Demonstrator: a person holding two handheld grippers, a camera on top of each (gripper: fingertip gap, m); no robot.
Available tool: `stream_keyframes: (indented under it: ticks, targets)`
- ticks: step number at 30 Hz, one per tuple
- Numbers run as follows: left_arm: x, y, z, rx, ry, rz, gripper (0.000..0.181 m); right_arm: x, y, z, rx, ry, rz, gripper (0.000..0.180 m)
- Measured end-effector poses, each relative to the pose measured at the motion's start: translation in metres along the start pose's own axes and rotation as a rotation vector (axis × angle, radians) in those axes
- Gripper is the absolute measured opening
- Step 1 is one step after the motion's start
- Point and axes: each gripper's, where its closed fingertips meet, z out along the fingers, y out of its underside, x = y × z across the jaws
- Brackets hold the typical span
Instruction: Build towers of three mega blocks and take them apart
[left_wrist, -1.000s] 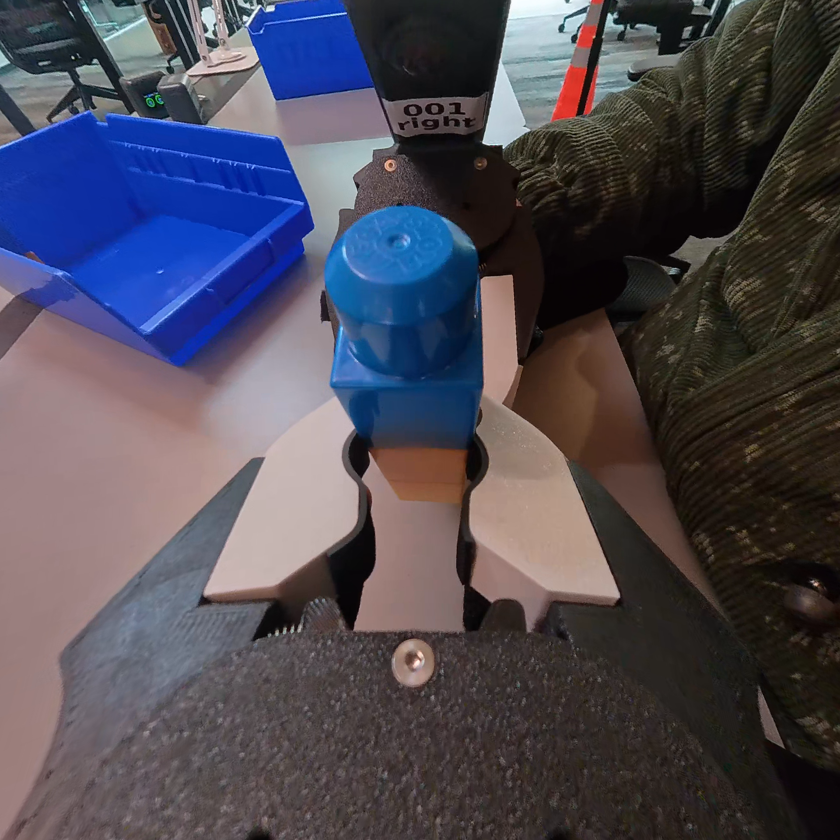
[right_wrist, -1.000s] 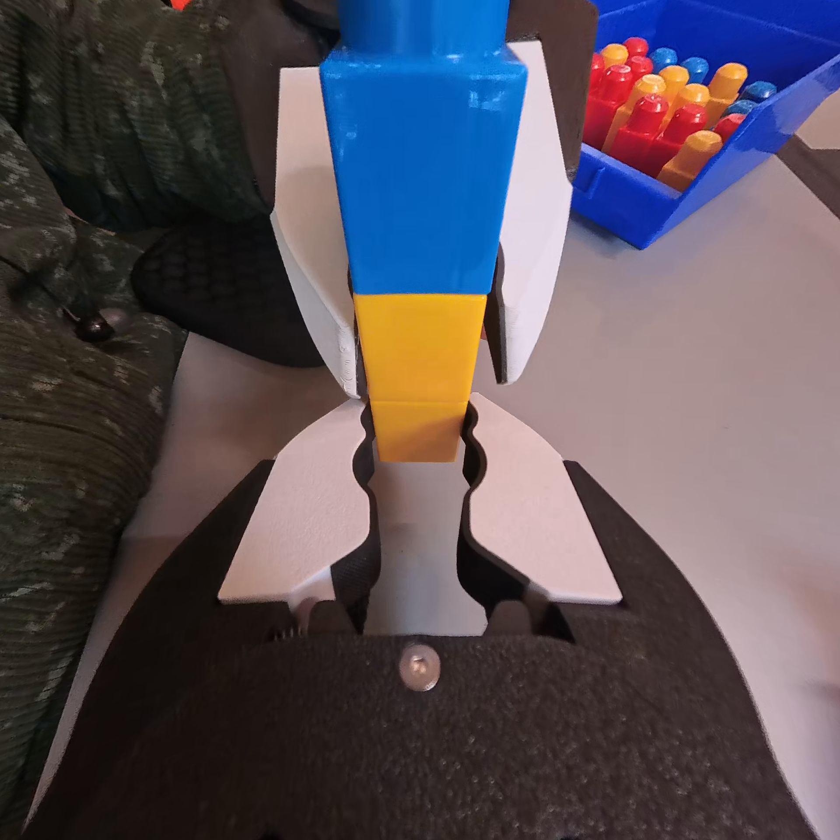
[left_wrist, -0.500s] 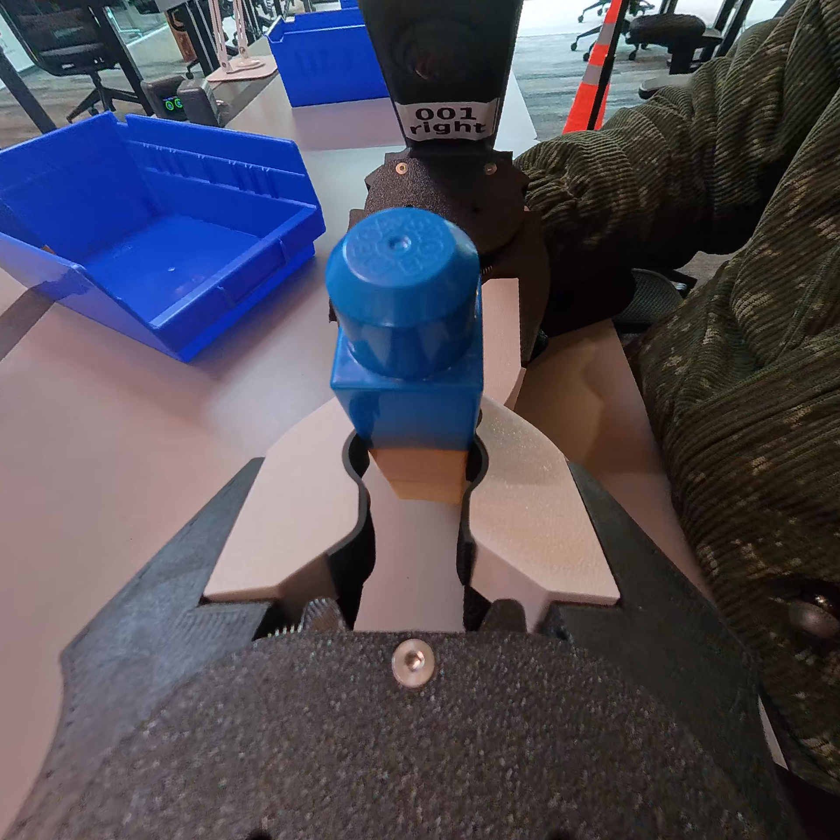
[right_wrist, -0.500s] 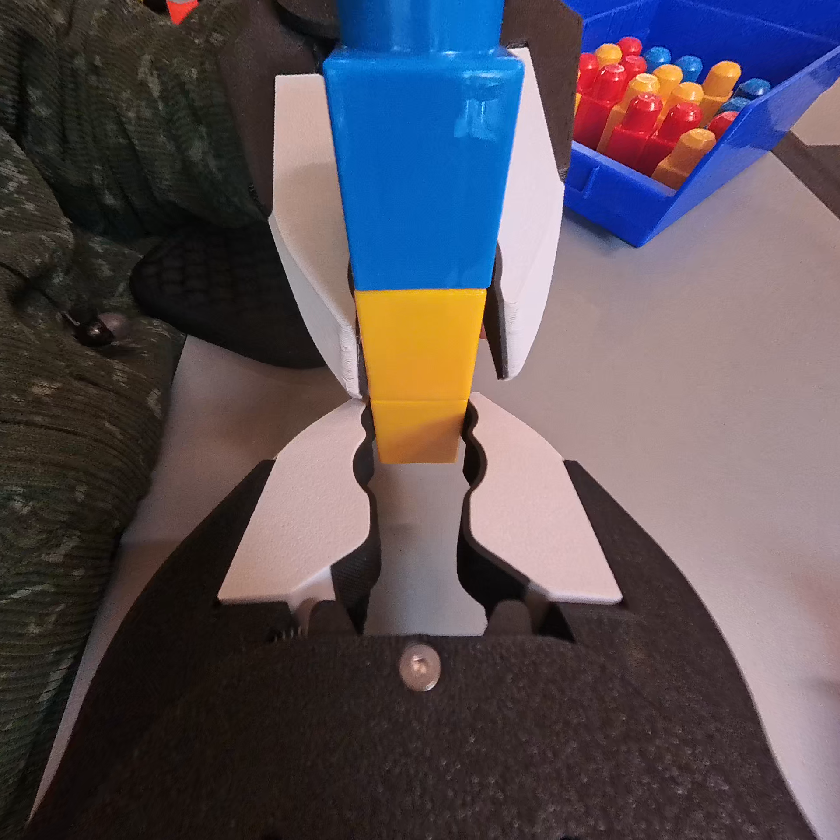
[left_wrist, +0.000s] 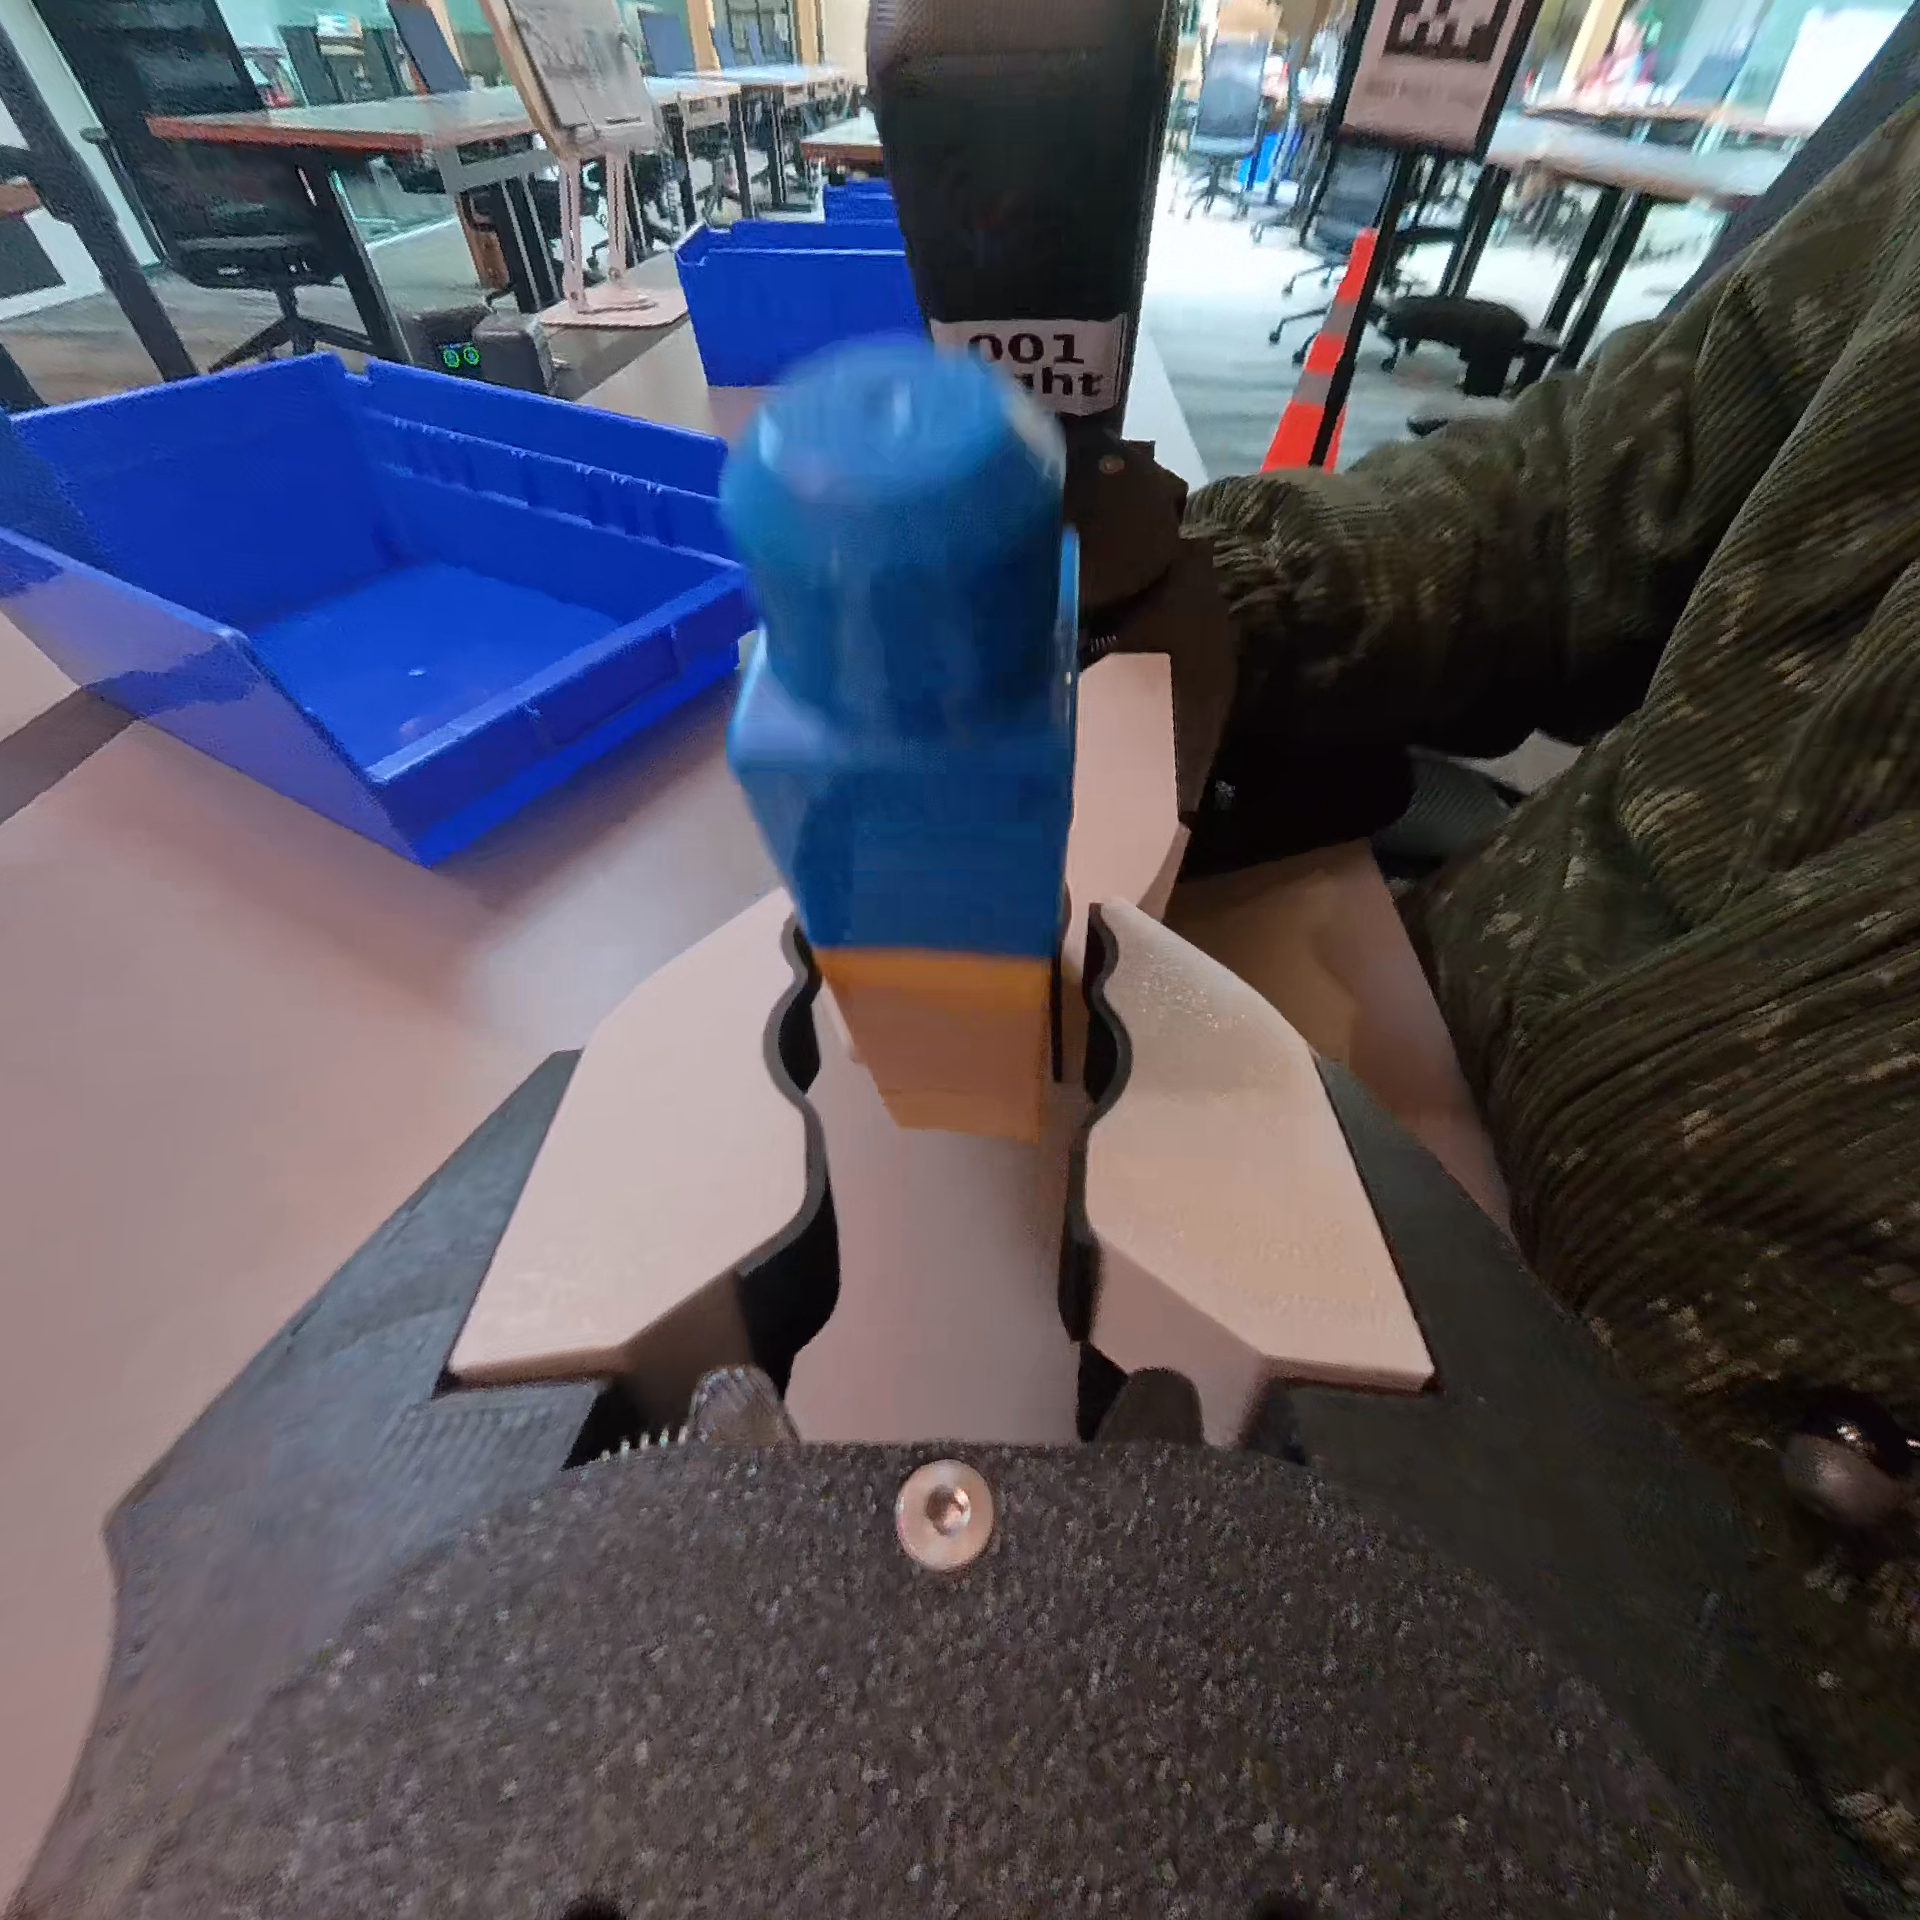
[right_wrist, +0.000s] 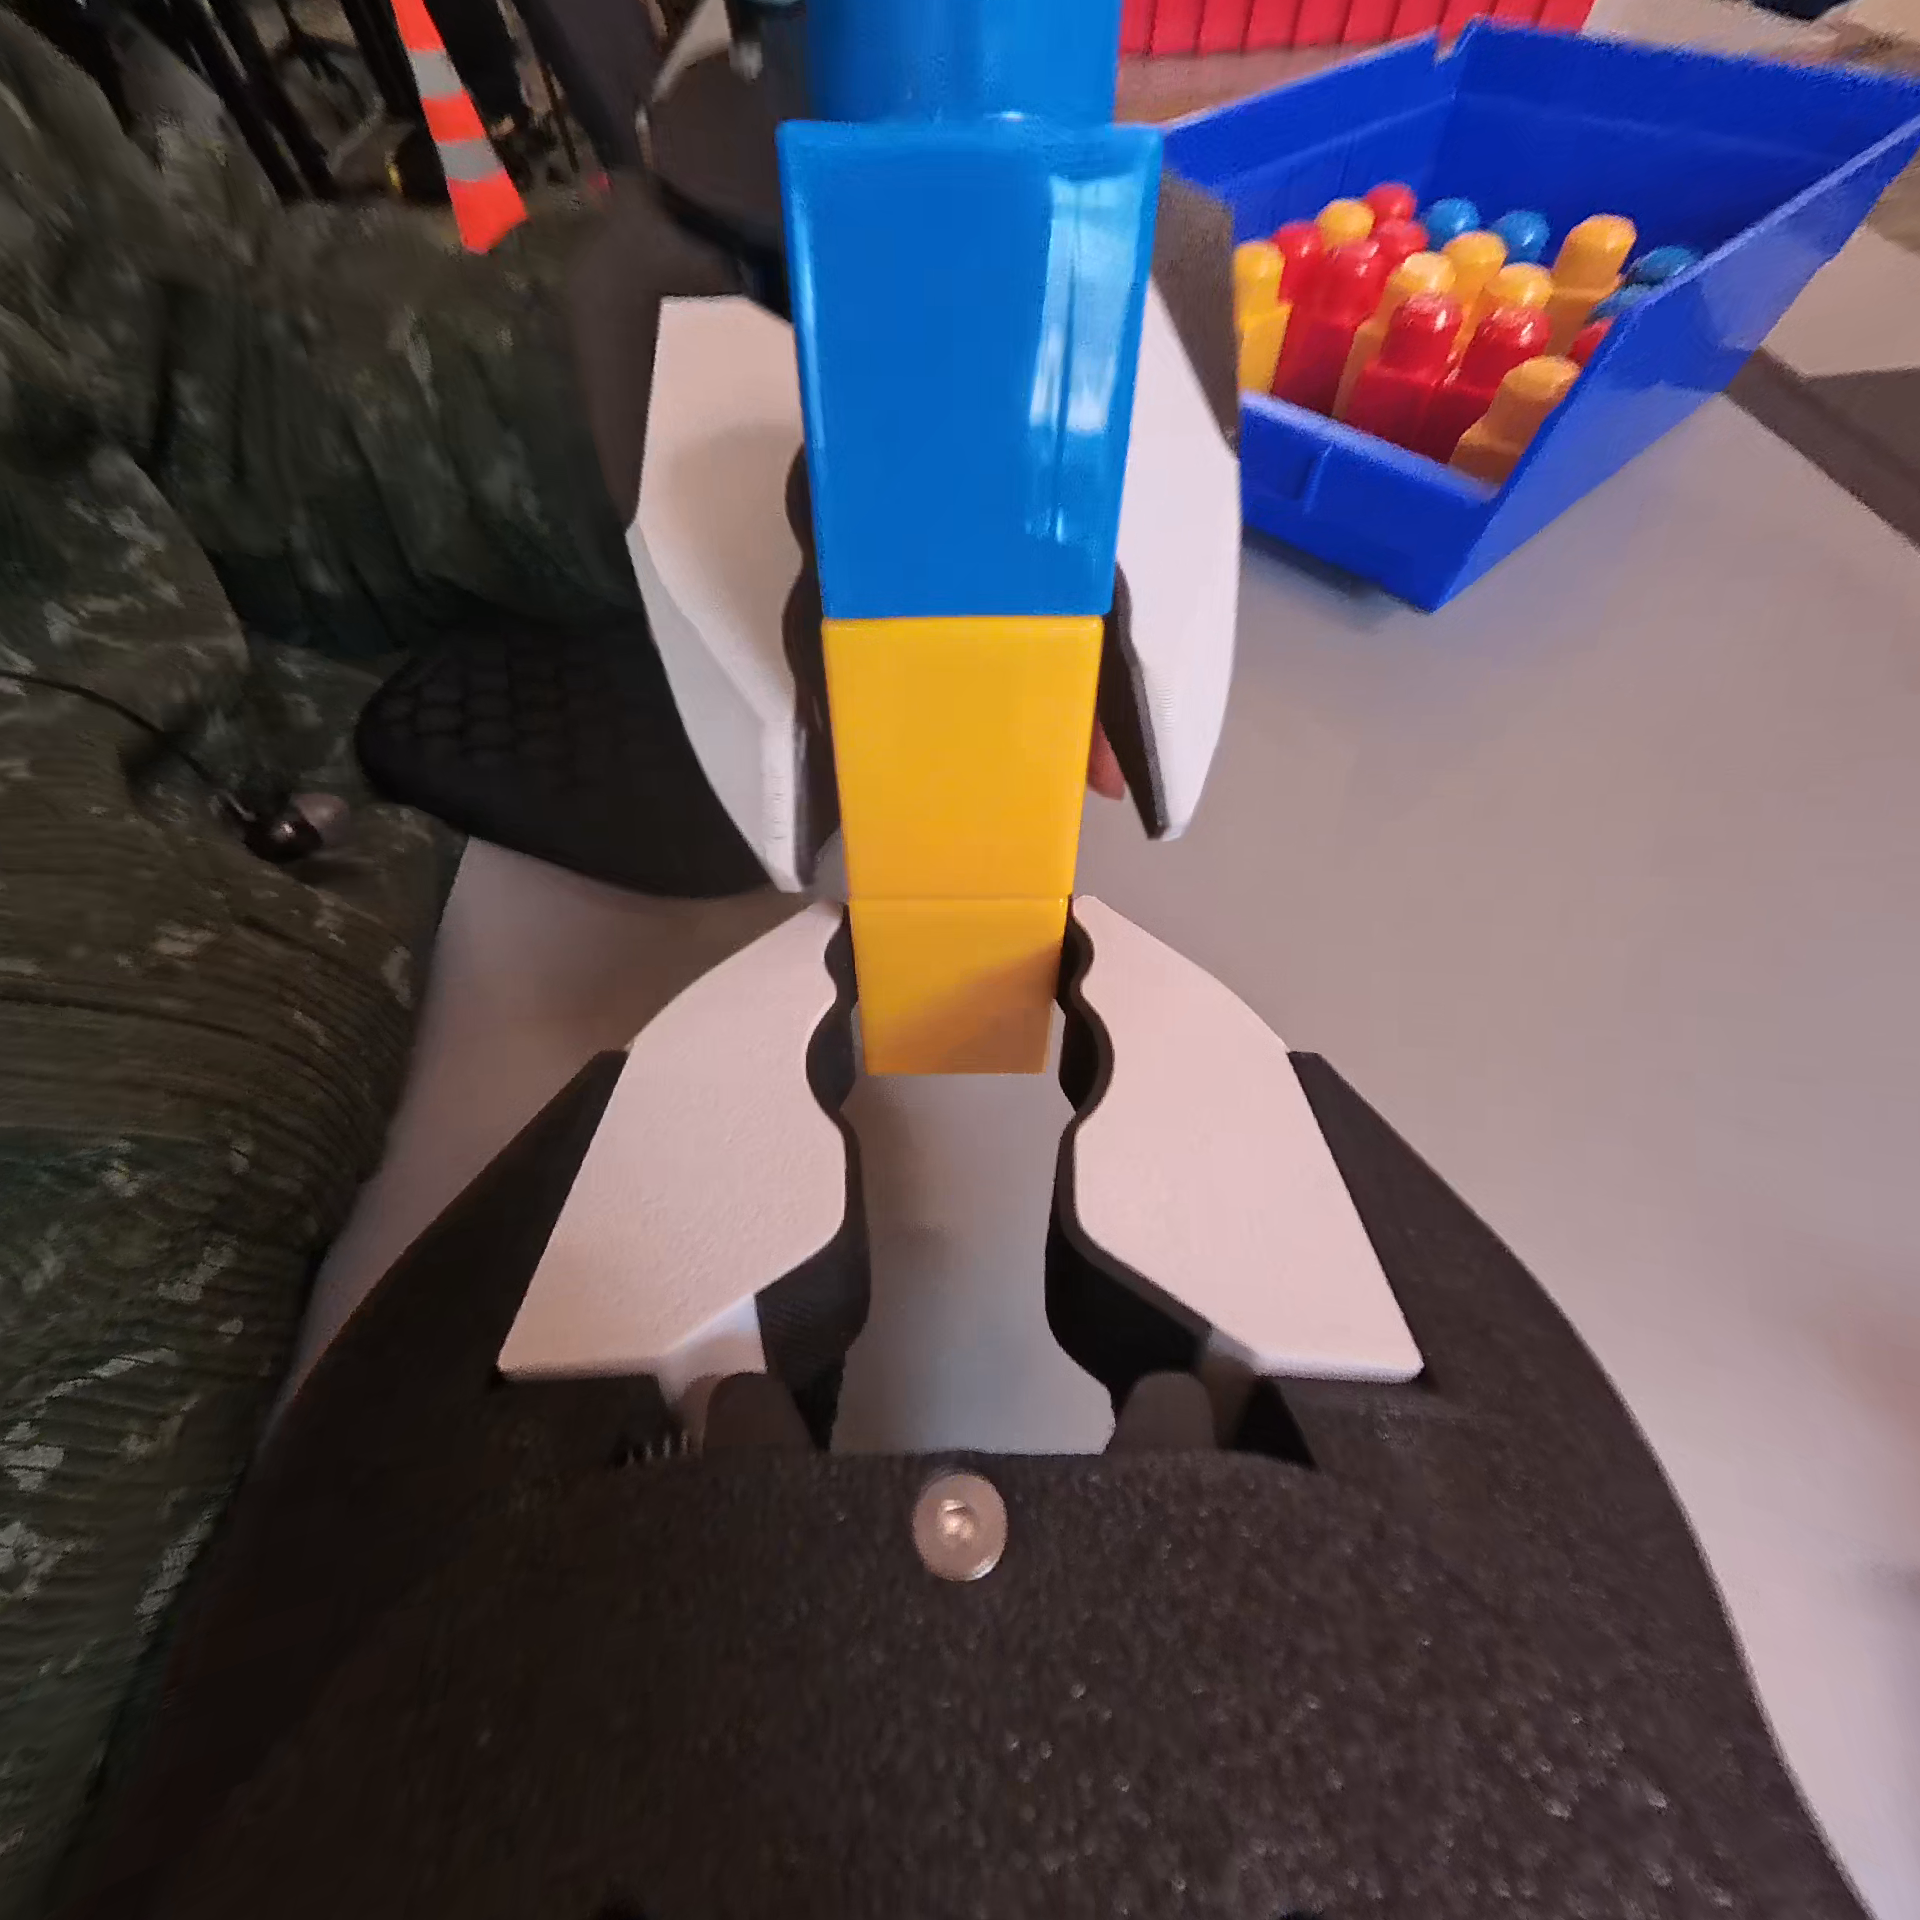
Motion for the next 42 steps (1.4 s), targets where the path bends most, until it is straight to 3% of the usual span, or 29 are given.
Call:
stream_keyframes:
  ticks: [5, 11, 17, 23, 26, 31, 38, 42]
  targets:
    - [-0.002, -0.001, 0.000, 0.056, 0.008, -0.058, 0.043, 0.007, -0.017, -0.015, 0.143, -0.022, 0.047, 0.036]
    - [-0.003, 0.002, 0.000, 0.056, 0.008, -0.072, 0.034, 0.003, -0.009, -0.008, 0.118, -0.052, 0.048, 0.036]
    - [-0.006, 0.010, -0.003, -0.038, -0.048, -0.002, 0.035, 0.005, -0.006, -0.006, 0.095, -0.042, 0.048, 0.039]
    - [-0.021, 0.036, -0.014, -0.201, -0.145, 0.084, 0.035, 0.026, -0.035, -0.043, 0.242, 0.044, 0.027, 0.056]
    - [-0.027, 0.052, -0.011, -0.290, -0.176, 0.111, 0.035, 0.024, -0.038, -0.051, 0.241, 0.056, -0.015, 0.055]
    - [-0.021, 0.065, -0.006, -0.369, -0.157, 0.148, 0.035, 0.013, -0.026, -0.042, 0.154, 0.036, -0.092, 0.034]
    - [-0.028, 0.033, -0.010, -0.163, -0.205, 0.137, 0.036, 0.018, -0.046, -0.065, 0.159, 0.095, -0.126, 0.033]
    - [-0.052, -0.005, -0.031, 0.124, -0.332, 0.010, 0.004, 0.061, -0.073, -0.120, 0.143, 0.283, -0.129, 0.033]
